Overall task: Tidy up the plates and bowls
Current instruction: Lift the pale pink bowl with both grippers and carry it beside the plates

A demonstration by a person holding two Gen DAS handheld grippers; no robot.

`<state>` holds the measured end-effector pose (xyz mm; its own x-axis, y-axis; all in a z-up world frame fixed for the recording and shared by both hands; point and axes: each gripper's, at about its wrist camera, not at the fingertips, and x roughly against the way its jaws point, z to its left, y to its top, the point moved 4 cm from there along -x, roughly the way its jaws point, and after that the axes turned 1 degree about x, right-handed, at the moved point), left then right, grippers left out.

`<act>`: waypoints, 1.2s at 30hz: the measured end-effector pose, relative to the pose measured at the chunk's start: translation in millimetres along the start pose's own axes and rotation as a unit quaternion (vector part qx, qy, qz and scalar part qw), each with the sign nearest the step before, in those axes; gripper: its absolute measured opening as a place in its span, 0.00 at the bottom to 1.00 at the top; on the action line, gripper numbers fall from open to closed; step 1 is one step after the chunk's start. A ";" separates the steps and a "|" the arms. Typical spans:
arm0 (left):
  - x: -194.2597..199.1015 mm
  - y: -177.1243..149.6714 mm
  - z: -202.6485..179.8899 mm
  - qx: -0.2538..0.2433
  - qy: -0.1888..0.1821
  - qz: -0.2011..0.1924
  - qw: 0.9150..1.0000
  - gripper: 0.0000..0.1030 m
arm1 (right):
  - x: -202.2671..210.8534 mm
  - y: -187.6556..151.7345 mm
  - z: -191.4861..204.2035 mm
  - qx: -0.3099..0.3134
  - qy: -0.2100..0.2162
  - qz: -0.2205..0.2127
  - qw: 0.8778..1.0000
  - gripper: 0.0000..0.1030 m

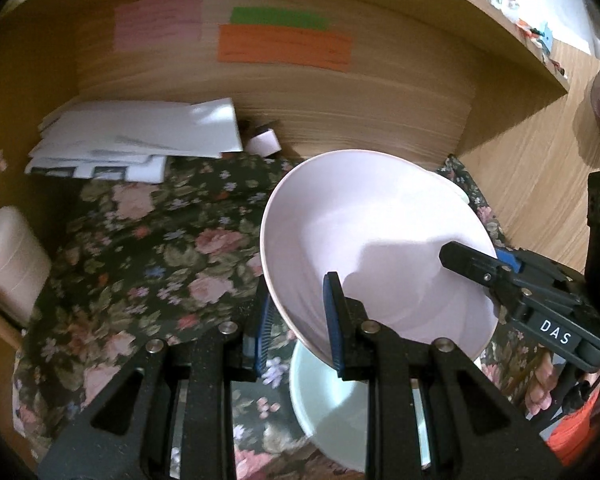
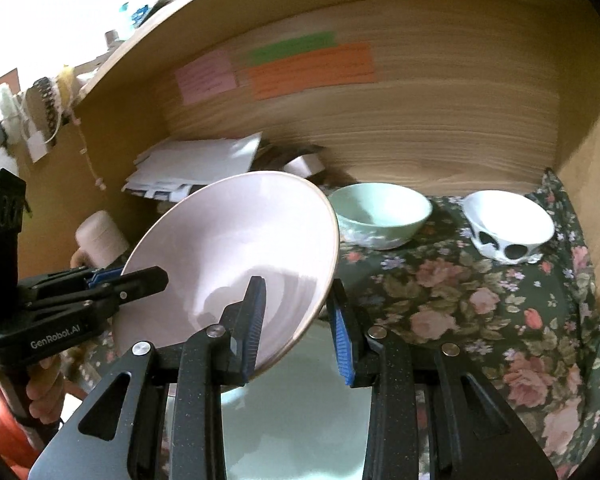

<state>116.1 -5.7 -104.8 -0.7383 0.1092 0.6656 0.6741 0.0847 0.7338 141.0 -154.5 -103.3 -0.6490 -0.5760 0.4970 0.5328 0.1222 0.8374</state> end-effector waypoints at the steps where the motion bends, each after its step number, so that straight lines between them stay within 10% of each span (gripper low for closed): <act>1: 3.9 -3.4 3.4 0.003 0.002 -0.001 1.000 0.24 | -0.8 -0.4 4.3 0.002 0.003 0.001 1.000 0.28; 36: 36.0 -82.8 111.3 0.090 0.046 0.021 0.995 0.24 | -66.8 -42.5 101.5 0.064 0.049 0.103 0.991 0.27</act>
<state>36.4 101.5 -156.7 -0.7026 0.0256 0.7112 0.6919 0.2581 0.6743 106.6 -39.2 -149.0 -0.4744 -0.6025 0.6418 0.5718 0.3434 0.7451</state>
